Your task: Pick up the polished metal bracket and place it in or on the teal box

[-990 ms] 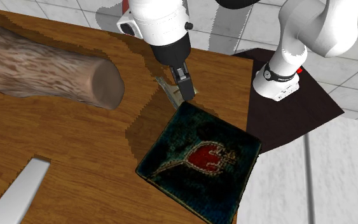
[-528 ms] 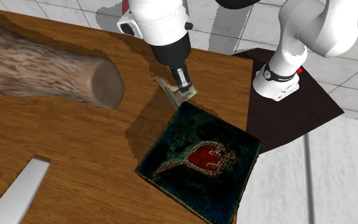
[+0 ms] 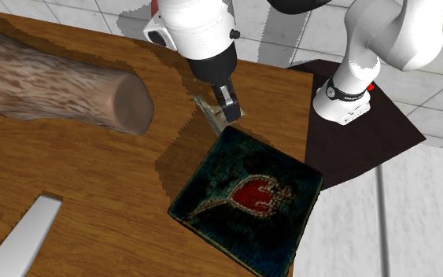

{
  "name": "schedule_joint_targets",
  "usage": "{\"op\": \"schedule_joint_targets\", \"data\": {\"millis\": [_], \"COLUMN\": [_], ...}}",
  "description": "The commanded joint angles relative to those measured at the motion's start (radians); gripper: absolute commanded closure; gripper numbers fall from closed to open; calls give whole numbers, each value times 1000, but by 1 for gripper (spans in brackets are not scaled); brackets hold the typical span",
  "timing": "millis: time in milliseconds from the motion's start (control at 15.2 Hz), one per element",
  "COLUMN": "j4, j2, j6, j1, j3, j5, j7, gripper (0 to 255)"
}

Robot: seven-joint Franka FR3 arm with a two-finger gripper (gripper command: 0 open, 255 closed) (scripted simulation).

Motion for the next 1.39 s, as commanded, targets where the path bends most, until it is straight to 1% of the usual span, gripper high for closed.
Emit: {"op": "schedule_joint_targets", "data": {"millis": [0,528,990,1056,1320], "j4": [58,-67,-66,-66,-66], "j2": [25,2,3,3,3], "j6": [-113,-10,-10,-10,-10], "j1": [19,19,19,19,19], "j3": [24,22,22,22,22], "j5": [-87,-87,-87,-87,-87], "j7": [50,50,50,50,50], "gripper": [0,0,0,255,255]}}
